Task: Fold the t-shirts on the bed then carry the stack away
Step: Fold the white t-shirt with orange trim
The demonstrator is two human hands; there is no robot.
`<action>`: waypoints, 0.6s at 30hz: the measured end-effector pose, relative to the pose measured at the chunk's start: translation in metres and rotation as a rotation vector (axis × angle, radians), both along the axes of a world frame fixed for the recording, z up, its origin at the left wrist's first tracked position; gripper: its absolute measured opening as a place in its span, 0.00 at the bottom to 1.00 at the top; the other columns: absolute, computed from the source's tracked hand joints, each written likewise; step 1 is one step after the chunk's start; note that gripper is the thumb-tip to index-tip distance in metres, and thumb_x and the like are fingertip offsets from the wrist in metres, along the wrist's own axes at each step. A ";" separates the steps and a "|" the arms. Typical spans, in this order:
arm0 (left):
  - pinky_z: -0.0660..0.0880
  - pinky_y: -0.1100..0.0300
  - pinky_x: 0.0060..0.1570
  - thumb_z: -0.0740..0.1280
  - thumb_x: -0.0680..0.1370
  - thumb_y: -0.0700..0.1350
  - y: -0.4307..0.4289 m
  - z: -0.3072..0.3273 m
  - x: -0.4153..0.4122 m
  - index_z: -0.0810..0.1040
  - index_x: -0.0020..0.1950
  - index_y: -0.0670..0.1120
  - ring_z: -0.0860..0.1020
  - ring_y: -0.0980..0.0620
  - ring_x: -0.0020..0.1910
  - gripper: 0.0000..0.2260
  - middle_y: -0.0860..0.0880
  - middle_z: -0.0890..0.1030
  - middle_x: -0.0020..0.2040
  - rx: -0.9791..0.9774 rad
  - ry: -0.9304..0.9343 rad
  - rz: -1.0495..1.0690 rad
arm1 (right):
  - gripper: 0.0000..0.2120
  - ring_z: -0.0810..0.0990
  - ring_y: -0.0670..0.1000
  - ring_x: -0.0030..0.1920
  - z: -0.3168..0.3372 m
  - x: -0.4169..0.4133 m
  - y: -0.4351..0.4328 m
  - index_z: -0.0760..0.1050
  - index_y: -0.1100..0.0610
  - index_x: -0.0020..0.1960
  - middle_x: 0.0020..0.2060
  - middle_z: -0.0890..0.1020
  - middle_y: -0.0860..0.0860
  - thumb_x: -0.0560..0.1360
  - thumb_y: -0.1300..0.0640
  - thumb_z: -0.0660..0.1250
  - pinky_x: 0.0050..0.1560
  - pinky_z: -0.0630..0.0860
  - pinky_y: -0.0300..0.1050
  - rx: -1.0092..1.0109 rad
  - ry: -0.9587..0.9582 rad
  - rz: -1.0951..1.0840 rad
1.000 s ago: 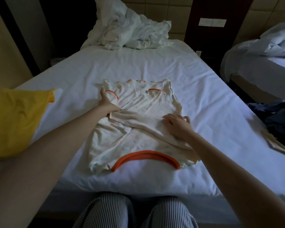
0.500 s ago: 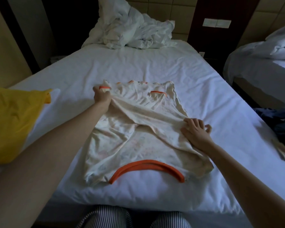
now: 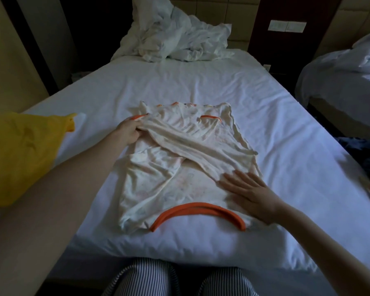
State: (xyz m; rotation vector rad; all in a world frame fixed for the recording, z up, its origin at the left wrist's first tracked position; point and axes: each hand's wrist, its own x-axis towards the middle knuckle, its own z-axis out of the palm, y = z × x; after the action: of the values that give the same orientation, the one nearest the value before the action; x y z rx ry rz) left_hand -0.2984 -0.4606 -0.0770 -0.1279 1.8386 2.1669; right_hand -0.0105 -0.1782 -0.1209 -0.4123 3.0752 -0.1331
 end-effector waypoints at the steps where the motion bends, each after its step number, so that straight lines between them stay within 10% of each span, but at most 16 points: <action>1: 0.77 0.56 0.49 0.61 0.76 0.28 0.002 -0.005 0.002 0.74 0.61 0.37 0.79 0.49 0.43 0.15 0.43 0.77 0.58 -0.026 -0.019 -0.018 | 0.32 0.35 0.44 0.73 0.001 0.001 0.000 0.33 0.26 0.67 0.70 0.39 0.33 0.63 0.26 0.20 0.70 0.33 0.38 -0.023 -0.005 0.002; 6: 0.71 0.53 0.62 0.67 0.75 0.38 -0.007 0.004 0.019 0.55 0.76 0.43 0.72 0.44 0.65 0.33 0.44 0.67 0.70 -0.522 0.175 0.077 | 0.36 0.46 0.45 0.75 0.001 0.002 0.000 0.49 0.38 0.73 0.72 0.52 0.37 0.69 0.26 0.30 0.71 0.43 0.40 -0.087 0.075 -0.010; 12: 0.70 0.70 0.43 0.70 0.74 0.39 -0.046 0.006 0.120 0.80 0.45 0.52 0.77 0.68 0.40 0.07 0.56 0.83 0.42 -0.625 0.641 -0.255 | 0.35 0.71 0.52 0.66 0.004 0.034 0.002 0.76 0.50 0.62 0.63 0.77 0.46 0.74 0.28 0.46 0.65 0.61 0.49 -0.335 0.285 -0.110; 15: 0.71 0.70 0.55 0.70 0.73 0.56 -0.082 -0.027 0.171 0.81 0.48 0.62 0.76 0.69 0.53 0.05 0.65 0.80 0.53 -0.689 0.817 -0.526 | 0.35 0.65 0.46 0.69 -0.004 0.063 0.011 0.69 0.46 0.68 0.67 0.69 0.41 0.71 0.26 0.50 0.67 0.59 0.47 -0.295 0.268 -0.105; 18: 0.57 0.53 0.69 0.53 0.66 0.78 -0.104 -0.054 0.191 0.69 0.67 0.59 0.61 0.57 0.71 0.36 0.53 0.67 0.71 -1.048 1.010 -0.606 | 0.35 0.59 0.46 0.71 -0.011 0.077 0.014 0.59 0.43 0.71 0.69 0.62 0.40 0.71 0.26 0.48 0.68 0.56 0.49 -0.227 0.255 -0.141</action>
State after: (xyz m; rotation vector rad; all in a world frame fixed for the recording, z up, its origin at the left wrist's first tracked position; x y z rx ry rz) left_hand -0.1075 -0.5649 -0.1311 1.3068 2.7839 0.6603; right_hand 0.0665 -0.1645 -0.1321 -0.2337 3.3528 -0.4733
